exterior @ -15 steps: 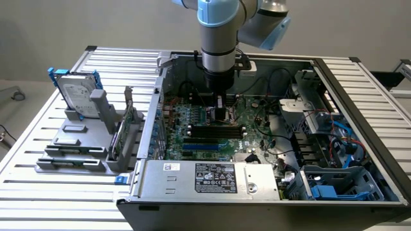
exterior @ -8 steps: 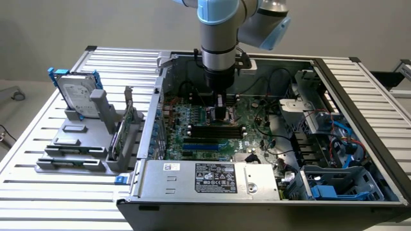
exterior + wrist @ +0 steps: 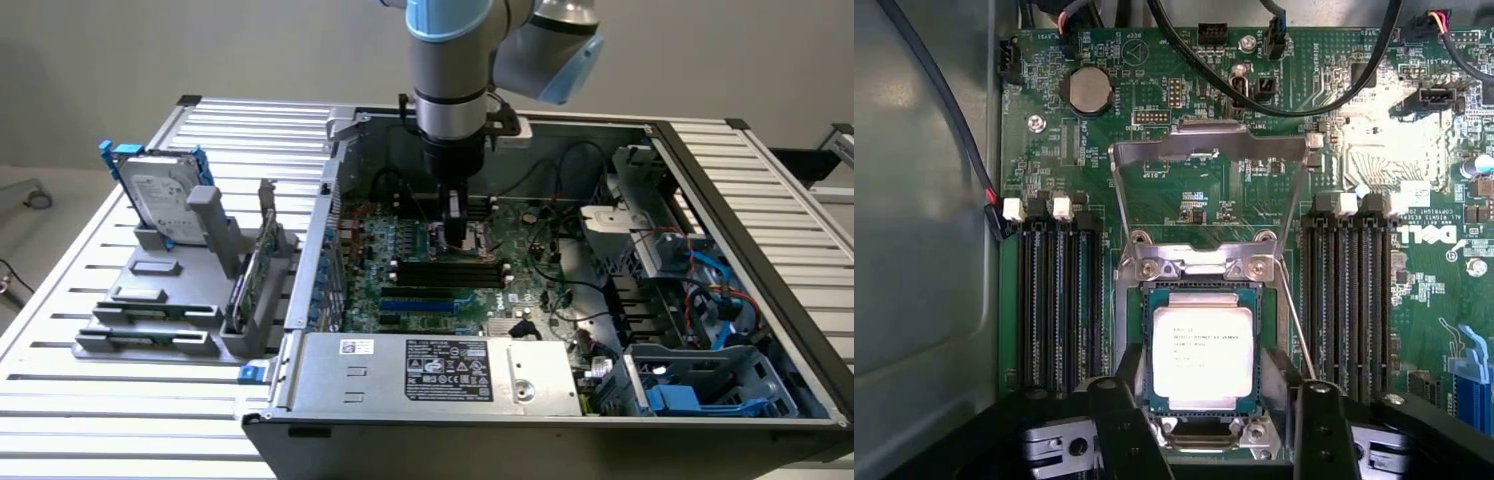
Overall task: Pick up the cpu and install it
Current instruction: 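Place the cpu into insertion slot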
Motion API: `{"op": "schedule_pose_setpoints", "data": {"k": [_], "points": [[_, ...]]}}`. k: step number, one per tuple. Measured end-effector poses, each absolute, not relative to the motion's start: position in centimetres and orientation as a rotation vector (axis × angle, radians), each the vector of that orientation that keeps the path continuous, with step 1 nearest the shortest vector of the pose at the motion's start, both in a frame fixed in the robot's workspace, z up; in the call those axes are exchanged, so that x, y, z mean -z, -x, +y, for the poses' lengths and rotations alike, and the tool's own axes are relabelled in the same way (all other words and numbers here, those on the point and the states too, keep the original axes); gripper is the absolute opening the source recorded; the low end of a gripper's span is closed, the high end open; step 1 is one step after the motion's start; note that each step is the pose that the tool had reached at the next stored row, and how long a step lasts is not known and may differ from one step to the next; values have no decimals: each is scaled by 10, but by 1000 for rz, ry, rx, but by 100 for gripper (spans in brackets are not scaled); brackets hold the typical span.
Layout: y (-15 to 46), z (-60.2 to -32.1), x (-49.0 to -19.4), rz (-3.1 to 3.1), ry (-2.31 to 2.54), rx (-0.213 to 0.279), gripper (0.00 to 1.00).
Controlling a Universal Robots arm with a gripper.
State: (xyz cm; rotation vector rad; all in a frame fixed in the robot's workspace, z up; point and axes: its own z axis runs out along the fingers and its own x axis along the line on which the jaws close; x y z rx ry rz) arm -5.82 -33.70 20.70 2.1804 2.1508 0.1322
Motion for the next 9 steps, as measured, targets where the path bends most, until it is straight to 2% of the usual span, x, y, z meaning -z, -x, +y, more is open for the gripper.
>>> {"op": "schedule_pose_setpoints", "data": {"k": [1,4,5,7,8,9], "points": [[59,-337,-208,2151,-2181,-132,54],[64,-337,-212,2151,-2181,-134,36],[67,-337,-212,2152,-2182,-134,36],[72,-337,-213,2153,-2183,-134,24],[74,-337,-214,2154,-2184,-134,24],[77,-337,-214,2155,-2185,-133,18]]}}
